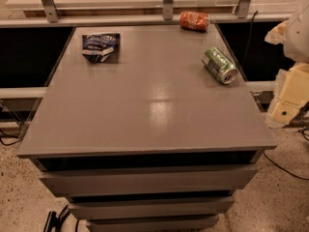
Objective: Pick green can
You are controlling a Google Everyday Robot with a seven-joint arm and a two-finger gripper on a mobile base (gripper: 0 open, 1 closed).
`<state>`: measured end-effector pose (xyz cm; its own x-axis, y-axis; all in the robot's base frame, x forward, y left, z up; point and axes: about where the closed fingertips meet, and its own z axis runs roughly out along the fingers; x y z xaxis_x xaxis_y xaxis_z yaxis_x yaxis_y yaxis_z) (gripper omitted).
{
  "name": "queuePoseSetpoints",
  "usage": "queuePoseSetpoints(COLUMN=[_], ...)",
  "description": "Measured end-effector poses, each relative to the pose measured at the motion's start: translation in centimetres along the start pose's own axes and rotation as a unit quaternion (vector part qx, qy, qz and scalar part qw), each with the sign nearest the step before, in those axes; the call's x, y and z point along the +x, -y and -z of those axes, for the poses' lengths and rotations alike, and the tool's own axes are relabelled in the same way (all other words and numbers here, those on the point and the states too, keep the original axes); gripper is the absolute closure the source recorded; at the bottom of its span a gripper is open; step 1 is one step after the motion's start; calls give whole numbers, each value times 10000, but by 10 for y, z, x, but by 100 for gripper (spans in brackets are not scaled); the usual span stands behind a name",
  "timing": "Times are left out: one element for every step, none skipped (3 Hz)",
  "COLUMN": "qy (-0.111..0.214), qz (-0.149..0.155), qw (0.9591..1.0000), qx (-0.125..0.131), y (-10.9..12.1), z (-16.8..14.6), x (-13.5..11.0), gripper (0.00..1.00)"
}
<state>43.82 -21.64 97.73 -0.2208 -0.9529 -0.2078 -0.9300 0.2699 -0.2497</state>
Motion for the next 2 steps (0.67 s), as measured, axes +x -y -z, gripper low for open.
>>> queuePoseSetpoints(qy=[0, 39], qz=[0, -76], qw=[10000, 10000], qx=[1, 26], y=[0, 7], z=[0, -2], x=[0, -4], gripper=[0, 0])
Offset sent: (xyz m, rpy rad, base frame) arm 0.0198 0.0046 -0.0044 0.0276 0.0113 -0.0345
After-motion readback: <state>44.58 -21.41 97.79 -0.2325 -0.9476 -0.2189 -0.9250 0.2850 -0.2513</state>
